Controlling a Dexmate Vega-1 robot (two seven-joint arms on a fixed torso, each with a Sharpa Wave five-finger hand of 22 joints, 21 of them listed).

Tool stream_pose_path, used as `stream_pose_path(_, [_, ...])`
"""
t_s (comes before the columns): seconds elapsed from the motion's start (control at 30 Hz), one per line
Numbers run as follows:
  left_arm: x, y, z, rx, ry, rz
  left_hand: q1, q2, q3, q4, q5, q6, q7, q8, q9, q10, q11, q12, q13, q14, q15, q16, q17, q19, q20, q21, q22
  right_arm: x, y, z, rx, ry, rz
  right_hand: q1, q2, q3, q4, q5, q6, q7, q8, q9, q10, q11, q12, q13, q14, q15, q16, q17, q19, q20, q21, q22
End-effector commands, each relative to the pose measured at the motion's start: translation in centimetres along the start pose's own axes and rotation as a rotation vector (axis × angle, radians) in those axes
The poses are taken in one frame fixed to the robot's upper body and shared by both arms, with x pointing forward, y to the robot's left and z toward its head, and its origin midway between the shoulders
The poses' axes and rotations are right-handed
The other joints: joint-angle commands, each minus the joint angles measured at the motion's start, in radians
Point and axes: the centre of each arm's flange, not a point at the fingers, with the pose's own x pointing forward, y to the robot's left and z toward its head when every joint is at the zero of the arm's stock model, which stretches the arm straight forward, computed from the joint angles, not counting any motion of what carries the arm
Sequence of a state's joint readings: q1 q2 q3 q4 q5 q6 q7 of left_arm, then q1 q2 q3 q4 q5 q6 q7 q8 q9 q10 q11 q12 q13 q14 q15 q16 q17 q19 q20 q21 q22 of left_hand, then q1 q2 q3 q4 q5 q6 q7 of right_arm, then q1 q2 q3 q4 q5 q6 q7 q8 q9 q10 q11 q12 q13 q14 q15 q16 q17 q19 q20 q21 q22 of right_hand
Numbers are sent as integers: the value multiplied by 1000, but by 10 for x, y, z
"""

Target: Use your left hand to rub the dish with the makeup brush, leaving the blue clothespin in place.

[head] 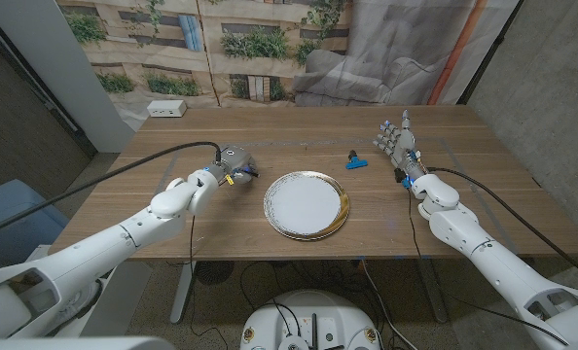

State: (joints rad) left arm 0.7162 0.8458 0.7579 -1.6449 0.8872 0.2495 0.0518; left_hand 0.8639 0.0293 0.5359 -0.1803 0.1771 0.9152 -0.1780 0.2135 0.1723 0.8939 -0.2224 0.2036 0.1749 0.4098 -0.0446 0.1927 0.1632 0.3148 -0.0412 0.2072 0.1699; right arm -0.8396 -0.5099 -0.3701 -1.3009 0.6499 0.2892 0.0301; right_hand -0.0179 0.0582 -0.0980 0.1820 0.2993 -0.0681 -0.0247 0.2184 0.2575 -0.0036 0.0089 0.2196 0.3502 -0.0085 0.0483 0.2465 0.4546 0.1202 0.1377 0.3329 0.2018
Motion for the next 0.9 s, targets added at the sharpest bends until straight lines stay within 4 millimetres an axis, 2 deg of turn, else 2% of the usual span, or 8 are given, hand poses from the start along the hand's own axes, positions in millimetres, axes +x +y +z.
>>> stream_pose_path(0.03, [2,-8,1,-8,18,10,20,-2,-9,-2,-1,26,5,-10,-1,37,0,6,2,24,-130,-1,3,21,-7,8,6,0,0,0,0,0,-1,-4,106,-3,8,6,-9,-1,4,3,-5,1,6,4,0,9,1,2,-1,5,6,6])
stream_pose_path(0.43, [3,-16,-1,-13,29,-10,42,-7,-16,-7,0,24,22,-21,1,59,-1,1,2,38,-148,-4,2,37,-12,10,6,0,0,0,0,0,-1,-4,106,-3,8,6,-10,0,4,3,-5,3,6,4,0,9,1,2,-1,4,6,6])
stream_pose_path(0.8, [1,-27,0,-19,34,-8,98,2,-28,-5,1,96,67,-10,7,154,-2,16,8,69,-159,-5,4,67,-16,11,7,0,0,0,0,0,-1,-4,107,-3,8,6,-9,0,4,3,-6,3,5,4,0,10,1,2,-1,5,6,6])
stream_pose_path(0.9, [1,-29,0,-16,39,-6,104,2,-33,-4,1,103,72,-9,9,173,-2,20,9,77,-158,-4,5,69,-16,11,7,0,0,0,0,0,-1,-4,107,-3,8,6,-10,0,4,3,-5,2,6,4,0,10,1,2,-1,5,6,6])
